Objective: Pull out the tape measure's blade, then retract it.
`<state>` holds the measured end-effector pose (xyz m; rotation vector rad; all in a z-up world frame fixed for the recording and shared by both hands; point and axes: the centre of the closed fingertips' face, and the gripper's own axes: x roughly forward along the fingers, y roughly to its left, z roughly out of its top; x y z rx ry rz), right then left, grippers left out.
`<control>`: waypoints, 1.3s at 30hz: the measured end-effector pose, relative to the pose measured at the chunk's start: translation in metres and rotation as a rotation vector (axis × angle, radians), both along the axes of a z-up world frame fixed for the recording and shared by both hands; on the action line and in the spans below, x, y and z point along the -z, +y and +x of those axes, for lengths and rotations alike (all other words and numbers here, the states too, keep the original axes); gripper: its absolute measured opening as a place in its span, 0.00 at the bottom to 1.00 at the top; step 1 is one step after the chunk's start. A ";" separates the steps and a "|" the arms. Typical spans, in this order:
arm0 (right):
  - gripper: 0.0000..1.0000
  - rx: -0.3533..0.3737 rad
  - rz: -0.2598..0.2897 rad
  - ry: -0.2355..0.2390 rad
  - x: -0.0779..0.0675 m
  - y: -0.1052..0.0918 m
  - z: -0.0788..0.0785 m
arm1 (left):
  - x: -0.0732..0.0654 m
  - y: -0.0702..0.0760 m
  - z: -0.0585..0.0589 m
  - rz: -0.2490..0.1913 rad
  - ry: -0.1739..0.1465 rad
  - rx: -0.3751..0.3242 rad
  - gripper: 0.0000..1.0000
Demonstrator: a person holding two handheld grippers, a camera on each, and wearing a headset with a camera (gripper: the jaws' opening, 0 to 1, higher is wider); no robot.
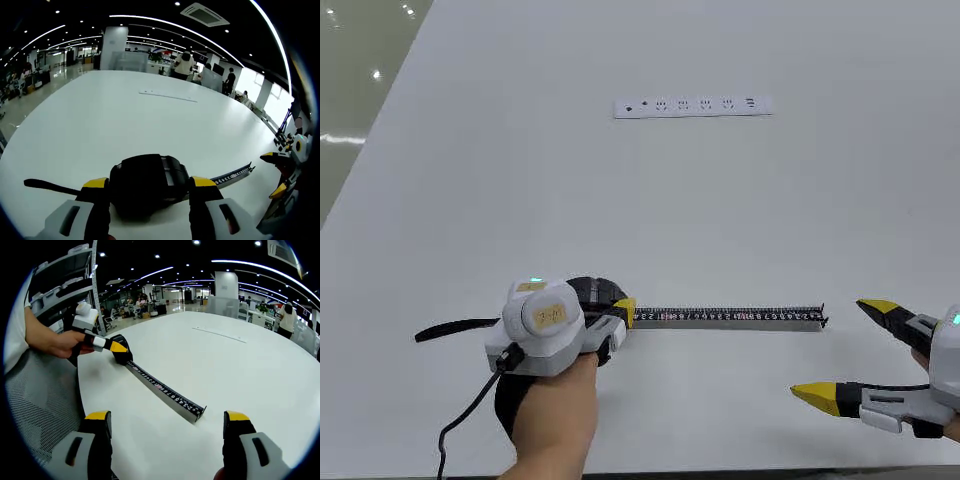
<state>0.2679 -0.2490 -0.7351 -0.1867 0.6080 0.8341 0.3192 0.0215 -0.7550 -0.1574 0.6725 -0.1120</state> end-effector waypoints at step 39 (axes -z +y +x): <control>0.31 -0.198 -0.041 -0.025 0.016 -0.001 0.039 | 0.001 0.000 -0.001 -0.025 -0.001 0.018 0.60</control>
